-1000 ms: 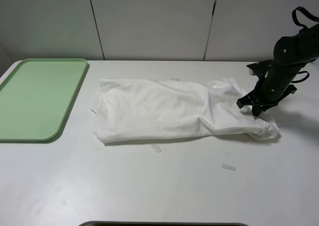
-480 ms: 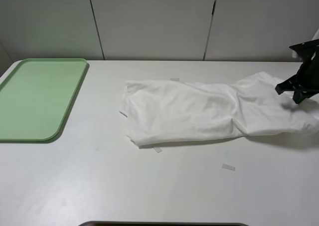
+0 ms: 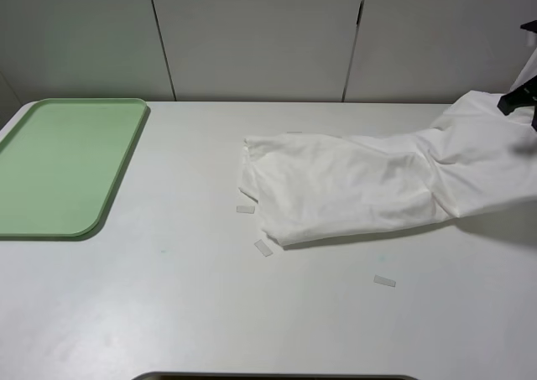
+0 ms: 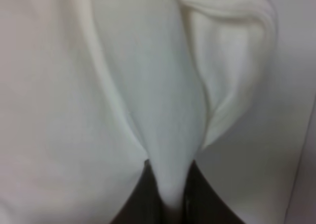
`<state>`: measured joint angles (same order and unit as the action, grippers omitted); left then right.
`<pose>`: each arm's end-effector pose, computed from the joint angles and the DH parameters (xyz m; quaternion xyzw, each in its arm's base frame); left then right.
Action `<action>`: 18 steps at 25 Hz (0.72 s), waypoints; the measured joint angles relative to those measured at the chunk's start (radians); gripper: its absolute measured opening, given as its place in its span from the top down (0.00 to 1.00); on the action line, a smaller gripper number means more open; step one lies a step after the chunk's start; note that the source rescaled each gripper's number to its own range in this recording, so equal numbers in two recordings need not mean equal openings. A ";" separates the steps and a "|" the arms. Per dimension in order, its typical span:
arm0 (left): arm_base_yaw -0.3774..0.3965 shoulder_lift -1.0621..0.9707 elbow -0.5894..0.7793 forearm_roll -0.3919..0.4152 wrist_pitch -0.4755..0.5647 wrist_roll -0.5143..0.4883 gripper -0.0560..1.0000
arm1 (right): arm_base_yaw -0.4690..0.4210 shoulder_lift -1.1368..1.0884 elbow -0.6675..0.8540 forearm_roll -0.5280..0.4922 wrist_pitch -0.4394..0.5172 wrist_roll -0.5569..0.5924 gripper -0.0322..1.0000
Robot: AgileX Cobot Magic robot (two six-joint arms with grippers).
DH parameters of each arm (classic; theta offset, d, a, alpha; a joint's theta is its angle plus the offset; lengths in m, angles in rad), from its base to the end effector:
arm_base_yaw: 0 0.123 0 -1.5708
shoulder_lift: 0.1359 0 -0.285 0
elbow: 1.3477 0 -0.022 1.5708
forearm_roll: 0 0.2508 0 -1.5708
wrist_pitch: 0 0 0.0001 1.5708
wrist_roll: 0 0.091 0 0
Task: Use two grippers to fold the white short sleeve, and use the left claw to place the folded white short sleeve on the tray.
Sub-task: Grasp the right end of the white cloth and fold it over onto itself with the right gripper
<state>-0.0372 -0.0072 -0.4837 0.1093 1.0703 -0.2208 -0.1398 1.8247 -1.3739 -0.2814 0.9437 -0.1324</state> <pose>-0.0044 0.0089 0.2724 -0.0807 0.8530 -0.0118 0.5155 0.3687 -0.0726 0.2328 -0.0630 0.9818 -0.1399 0.1121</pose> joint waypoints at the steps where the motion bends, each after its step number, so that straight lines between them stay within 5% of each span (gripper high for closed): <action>1: 0.000 0.000 0.000 0.000 0.000 0.000 0.08 | 0.000 0.000 0.000 0.000 0.000 0.000 0.97; 18: 0.000 0.000 0.000 0.000 0.000 0.000 0.08 | 0.335 0.109 -0.003 -0.131 0.032 0.160 0.97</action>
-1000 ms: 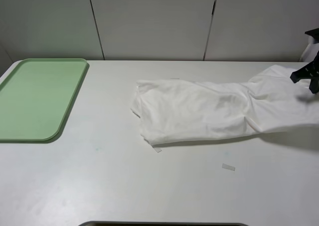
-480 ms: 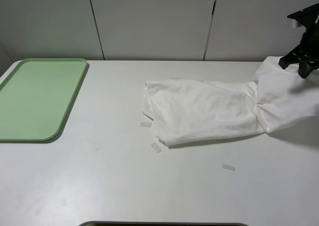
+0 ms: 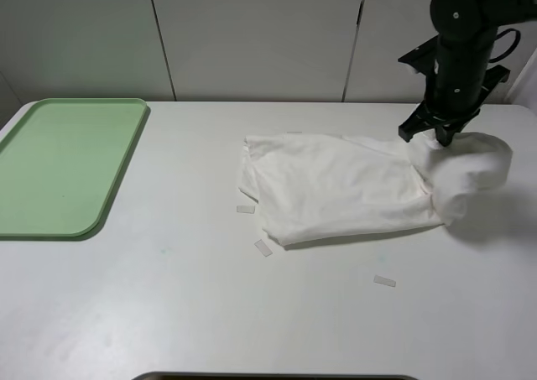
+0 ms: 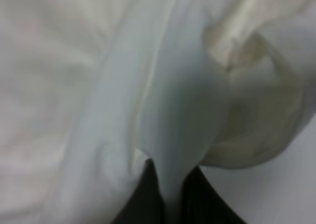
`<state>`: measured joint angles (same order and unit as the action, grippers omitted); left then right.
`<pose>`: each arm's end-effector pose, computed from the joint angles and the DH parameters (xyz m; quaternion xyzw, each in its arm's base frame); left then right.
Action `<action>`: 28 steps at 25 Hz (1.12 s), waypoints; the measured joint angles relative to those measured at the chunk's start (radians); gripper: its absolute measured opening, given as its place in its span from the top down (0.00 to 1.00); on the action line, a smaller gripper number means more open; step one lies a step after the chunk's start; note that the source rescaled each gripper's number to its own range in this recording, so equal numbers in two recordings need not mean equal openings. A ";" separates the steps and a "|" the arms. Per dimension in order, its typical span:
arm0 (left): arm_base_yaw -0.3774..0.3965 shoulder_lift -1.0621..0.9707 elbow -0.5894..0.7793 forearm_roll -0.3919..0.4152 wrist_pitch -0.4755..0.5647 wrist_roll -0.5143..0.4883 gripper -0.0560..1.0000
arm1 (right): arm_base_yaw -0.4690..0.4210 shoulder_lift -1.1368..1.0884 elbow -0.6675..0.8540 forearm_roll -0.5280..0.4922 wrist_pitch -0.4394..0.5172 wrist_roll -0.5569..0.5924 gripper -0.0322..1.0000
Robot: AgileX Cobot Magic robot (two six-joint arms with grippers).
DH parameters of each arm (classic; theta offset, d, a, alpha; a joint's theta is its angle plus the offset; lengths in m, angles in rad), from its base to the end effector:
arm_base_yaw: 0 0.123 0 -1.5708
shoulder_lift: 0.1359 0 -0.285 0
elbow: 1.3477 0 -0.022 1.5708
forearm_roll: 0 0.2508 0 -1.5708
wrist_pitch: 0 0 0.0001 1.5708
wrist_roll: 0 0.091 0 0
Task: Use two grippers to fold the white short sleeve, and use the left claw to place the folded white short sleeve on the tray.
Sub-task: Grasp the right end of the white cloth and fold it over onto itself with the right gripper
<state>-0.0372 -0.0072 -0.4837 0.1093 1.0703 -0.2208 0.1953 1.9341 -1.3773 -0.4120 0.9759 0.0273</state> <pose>-0.0044 0.0089 0.2724 -0.0807 0.8530 -0.0118 0.5155 0.3827 0.0449 0.1947 -0.1854 0.9648 -0.1684 0.0805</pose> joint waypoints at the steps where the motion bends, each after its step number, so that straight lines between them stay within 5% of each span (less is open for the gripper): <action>1: 0.000 0.000 0.000 0.000 0.000 0.000 0.08 | 0.020 0.007 0.000 -0.011 0.001 0.024 0.97; 6: 0.000 0.000 0.000 0.000 0.000 0.000 0.08 | 0.137 0.015 0.000 -0.025 0.001 0.117 0.97; 21: 0.000 0.000 0.000 0.000 0.001 0.000 0.08 | 0.185 0.016 0.000 0.160 -0.021 0.122 0.94; 22: 0.000 0.000 0.000 0.000 0.001 0.000 0.08 | 0.185 0.016 0.000 0.167 -0.023 0.124 0.88; 23: 0.000 0.000 0.000 0.000 0.001 0.000 0.08 | 0.185 0.016 -0.001 0.192 -0.035 0.124 0.67; 26: 0.000 0.000 0.000 0.000 0.001 0.000 0.08 | 0.185 0.003 -0.001 0.221 -0.060 0.121 0.24; 28: 0.000 0.000 0.000 0.000 0.001 0.000 0.08 | 0.185 -0.020 -0.007 0.243 -0.078 0.102 0.08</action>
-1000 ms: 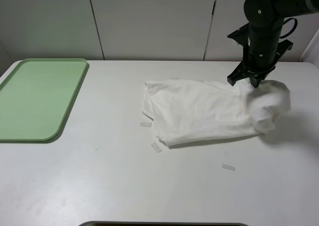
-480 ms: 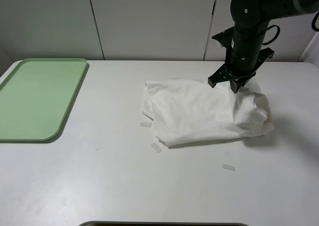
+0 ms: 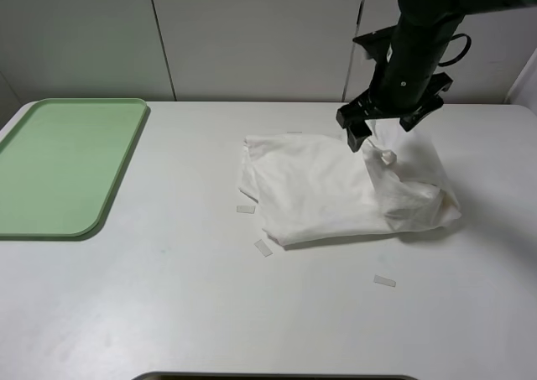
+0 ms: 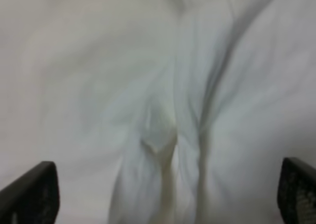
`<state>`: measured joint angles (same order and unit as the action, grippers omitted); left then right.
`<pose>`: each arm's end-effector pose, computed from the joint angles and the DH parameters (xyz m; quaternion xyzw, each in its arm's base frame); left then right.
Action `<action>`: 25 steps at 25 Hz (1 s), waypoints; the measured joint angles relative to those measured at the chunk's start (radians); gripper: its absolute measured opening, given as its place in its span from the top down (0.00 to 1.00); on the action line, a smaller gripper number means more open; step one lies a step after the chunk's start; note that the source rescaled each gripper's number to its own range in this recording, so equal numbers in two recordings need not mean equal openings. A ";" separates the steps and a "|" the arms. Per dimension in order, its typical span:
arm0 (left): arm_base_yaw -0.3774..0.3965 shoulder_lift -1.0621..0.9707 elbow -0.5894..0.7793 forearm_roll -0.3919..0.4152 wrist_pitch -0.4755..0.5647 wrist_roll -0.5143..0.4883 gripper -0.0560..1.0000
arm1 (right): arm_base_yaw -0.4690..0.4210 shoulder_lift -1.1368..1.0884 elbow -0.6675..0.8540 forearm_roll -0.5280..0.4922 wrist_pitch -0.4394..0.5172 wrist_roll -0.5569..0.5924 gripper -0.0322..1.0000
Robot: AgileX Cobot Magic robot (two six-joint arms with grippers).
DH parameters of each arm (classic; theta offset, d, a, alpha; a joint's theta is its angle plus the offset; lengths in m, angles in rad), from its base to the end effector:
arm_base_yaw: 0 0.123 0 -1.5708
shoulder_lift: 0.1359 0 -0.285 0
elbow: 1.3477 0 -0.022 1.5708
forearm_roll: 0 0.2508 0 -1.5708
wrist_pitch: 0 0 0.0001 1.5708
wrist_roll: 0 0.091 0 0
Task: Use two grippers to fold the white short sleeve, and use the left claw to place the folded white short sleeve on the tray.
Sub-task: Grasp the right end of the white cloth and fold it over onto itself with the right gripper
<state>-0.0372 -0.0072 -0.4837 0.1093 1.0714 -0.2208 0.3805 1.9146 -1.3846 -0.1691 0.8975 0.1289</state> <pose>-0.0044 0.0089 0.2723 -0.0807 0.8533 -0.0118 0.5151 0.3653 0.1332 0.2006 -0.1686 0.9764 -0.0405 0.1289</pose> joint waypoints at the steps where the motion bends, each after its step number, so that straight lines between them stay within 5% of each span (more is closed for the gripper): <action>1: 0.000 0.000 0.000 0.000 0.000 0.000 0.08 | 0.000 -0.012 -0.006 0.006 -0.004 -0.007 0.05; 9: 0.000 0.000 0.000 0.000 0.000 0.000 0.08 | -0.003 -0.089 -0.023 -0.015 -0.017 -0.015 0.00; 19: 0.000 0.000 0.000 0.000 0.000 0.000 0.08 | -0.154 -0.019 -0.025 -0.067 -0.009 -0.059 0.00; 25: 0.000 0.000 0.000 0.000 0.000 0.000 0.08 | -0.159 0.081 -0.025 0.035 0.003 -0.154 0.00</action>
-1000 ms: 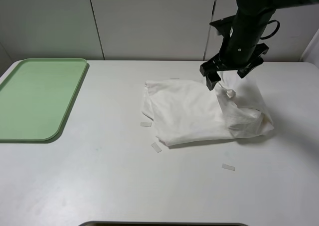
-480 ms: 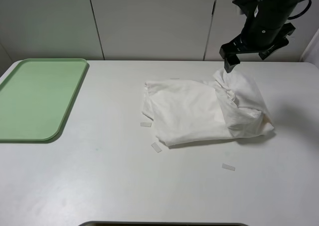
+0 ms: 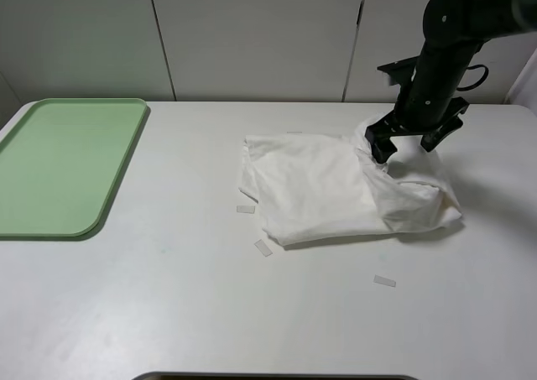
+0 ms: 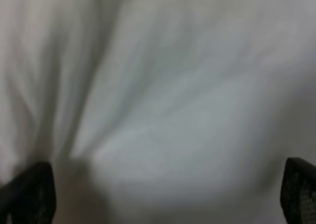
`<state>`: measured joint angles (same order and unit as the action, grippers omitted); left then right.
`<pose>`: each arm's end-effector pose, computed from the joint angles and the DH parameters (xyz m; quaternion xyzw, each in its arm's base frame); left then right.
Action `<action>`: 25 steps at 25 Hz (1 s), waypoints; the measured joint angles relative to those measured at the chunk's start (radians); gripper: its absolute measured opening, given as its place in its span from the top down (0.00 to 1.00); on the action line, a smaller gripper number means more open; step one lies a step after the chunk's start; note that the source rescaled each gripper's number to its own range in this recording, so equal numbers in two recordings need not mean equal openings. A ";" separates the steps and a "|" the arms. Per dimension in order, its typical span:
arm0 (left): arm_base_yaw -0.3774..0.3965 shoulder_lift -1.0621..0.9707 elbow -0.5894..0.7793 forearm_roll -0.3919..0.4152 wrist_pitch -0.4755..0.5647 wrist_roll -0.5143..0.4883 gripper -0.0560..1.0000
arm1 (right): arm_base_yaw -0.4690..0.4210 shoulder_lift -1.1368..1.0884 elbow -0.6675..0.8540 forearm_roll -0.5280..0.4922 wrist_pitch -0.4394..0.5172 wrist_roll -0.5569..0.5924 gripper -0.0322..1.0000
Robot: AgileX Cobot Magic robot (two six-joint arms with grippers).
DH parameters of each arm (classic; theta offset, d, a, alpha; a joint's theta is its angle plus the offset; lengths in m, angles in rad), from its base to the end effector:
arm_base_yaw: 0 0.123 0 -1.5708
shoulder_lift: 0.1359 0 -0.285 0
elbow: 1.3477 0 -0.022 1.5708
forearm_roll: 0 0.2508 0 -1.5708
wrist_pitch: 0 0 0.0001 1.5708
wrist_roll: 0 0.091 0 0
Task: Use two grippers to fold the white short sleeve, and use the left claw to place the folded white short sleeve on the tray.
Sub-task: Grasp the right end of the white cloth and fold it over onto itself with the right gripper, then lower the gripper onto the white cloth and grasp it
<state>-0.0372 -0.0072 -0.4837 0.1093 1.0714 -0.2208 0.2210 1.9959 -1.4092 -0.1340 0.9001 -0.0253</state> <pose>-0.0044 0.0089 0.2723 -0.0807 0.8533 -0.0118 0.5151 0.3904 0.0780 0.1744 -0.1588 0.9820 -0.0472 0.0903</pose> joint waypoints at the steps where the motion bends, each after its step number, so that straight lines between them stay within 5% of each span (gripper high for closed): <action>1: 0.000 0.000 0.000 0.000 0.000 0.000 0.08 | 0.000 0.018 0.000 0.042 0.001 -0.028 0.00; 6: 0.000 0.000 0.000 0.000 0.000 0.000 0.08 | 0.000 0.057 0.010 0.121 0.001 -0.097 0.00; 13: 0.000 0.000 0.000 0.000 0.000 0.000 0.08 | 0.000 0.061 0.161 0.196 -0.119 -0.183 0.00; 25: 0.000 0.000 0.000 0.000 0.000 0.000 0.08 | 0.000 -0.222 0.171 0.221 -0.054 -0.212 0.00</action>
<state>-0.0372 -0.0072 -0.4837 0.1093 1.0714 -0.2208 0.2210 1.7740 -1.2384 0.0874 0.8465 -0.2373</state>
